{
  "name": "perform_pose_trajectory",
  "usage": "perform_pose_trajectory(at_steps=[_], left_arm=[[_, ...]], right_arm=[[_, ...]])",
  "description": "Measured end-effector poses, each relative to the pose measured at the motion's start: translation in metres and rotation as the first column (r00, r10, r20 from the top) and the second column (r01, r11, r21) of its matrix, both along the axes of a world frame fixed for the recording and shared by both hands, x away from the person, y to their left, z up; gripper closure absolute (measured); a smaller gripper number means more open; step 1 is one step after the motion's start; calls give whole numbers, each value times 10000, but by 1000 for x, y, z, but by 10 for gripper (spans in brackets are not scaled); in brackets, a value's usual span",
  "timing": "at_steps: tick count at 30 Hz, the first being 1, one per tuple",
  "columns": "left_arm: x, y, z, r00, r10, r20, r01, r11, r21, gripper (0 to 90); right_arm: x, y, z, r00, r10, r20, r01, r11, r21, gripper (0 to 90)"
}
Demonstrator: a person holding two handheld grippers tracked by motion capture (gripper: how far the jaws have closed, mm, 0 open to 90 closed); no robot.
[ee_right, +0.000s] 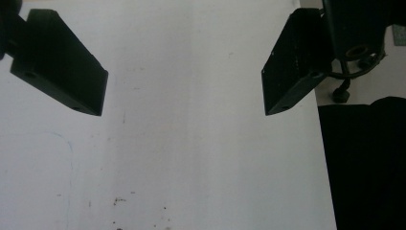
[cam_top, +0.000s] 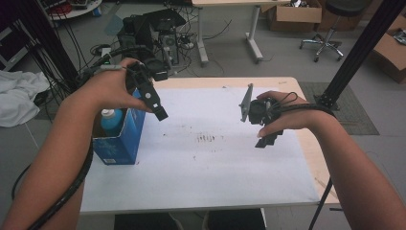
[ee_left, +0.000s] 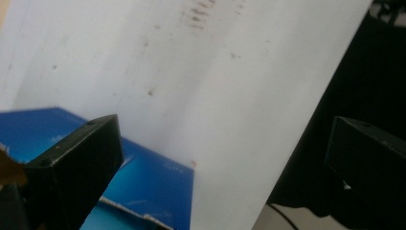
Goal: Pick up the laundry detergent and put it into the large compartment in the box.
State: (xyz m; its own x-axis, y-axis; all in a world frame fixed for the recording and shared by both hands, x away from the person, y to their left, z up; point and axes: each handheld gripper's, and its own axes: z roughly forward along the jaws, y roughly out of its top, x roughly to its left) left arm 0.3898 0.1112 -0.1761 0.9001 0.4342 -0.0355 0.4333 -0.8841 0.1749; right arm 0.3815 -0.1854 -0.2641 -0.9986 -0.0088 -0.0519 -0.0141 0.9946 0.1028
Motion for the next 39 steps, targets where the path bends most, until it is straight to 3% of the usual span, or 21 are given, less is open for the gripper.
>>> perform_pose_trajectory(at_steps=[5, 8, 12, 18, 22, 39], left_arm=[[-5, -14, -6, 9933, -1150, -96, 1152, 9930, 262, 0], [-10, -24, -14, 9802, -1959, -298, 1974, 9785, 603, 1], [-15, -35, -25, 9661, -2506, -614, 2551, 9635, 815, 0], [-26, -48, -36, 9335, -3481, -856, 3558, 9290, 1019, 1], [-28, -52, -37, 9231, -3729, -939, 3820, 9173, 1128, 1], [-26, -51, -37, 9252, -3687, -901, 3763, 9220, 908, 1]], right_arm=[[0, 0, 0, 9998, -189, -50, 188, 9998, -78, 161], [-1, 1, -1, 9998, -187, -91, 186, 9997, -128, 161], [-1, 2, -1, 9998, -190, -84, 188, 9997, -182, 161], [2, 1, -4, 9997, -211, -132, 207, 9994, -266, 161], [6, 2, -4, 9997, -182, -143, 179, 9997, -193, 161], [8, 4, -4, 9997, -186, -155, 183, 9996, -204, 160]])
